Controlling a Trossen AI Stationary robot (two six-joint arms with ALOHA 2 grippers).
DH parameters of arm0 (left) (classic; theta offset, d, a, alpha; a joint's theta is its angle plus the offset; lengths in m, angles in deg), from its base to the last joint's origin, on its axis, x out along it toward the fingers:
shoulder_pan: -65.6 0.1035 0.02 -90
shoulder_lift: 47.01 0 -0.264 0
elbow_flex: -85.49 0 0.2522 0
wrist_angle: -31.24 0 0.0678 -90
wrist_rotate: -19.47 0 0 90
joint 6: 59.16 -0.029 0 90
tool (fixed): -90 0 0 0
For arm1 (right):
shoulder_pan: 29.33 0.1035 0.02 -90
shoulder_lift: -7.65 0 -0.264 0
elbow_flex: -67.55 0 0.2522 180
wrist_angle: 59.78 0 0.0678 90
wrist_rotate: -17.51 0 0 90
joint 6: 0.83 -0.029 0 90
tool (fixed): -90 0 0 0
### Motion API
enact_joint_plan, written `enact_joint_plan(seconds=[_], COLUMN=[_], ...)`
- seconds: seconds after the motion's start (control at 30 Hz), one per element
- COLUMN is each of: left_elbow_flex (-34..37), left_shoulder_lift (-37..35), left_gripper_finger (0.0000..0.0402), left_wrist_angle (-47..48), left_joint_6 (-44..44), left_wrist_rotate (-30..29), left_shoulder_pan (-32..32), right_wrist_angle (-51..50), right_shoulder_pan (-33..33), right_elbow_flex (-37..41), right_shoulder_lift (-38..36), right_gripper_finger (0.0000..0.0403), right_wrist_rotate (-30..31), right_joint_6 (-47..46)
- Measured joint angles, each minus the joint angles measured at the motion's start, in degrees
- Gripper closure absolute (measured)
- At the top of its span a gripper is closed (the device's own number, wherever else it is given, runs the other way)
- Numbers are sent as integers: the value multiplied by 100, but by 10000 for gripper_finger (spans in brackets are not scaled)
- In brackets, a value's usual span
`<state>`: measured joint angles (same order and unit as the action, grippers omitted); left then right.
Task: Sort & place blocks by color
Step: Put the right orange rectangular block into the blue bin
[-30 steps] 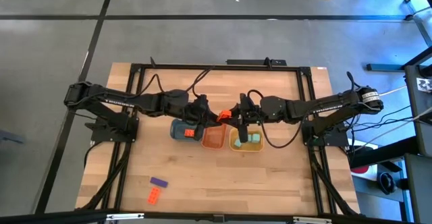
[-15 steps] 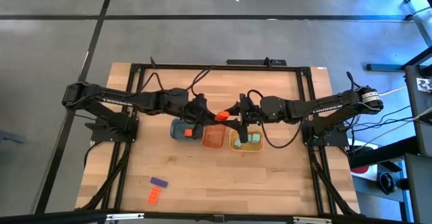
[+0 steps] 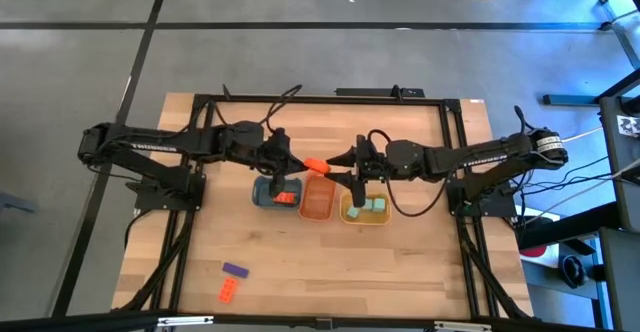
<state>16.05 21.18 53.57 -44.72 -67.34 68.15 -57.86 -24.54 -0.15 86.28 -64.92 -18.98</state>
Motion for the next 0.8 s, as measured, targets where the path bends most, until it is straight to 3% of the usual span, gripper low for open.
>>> enact_joint_plan(seconds=[0.33, 0.47, 0.63, 0.8], left_elbow_flex=[0, 0, 0, 0], left_shoulder_lift=[0, 1, 2, 1], left_gripper_finger=[400, 401, 400, 400], left_wrist_angle=[-67, -65, -45, 14], left_joint_6=[2, 1, -17, -68], left_wrist_rotate=[-14, 27, -224, -213], left_shoulder_pan=[17, 17, 21, 100], right_wrist_angle=[60, 89, -51, -147], right_shoulder_pan=[-135, -135, -135, -135], right_elbow_flex=[-2, -2, -2, -2], right_shoulder_lift=[81, 81, 79, 43], right_gripper_finger=[220, 276, 386, 398], right_wrist_rotate=[42, 44, 42, 33], right_joint_6=[-110, -112, -192, -201])
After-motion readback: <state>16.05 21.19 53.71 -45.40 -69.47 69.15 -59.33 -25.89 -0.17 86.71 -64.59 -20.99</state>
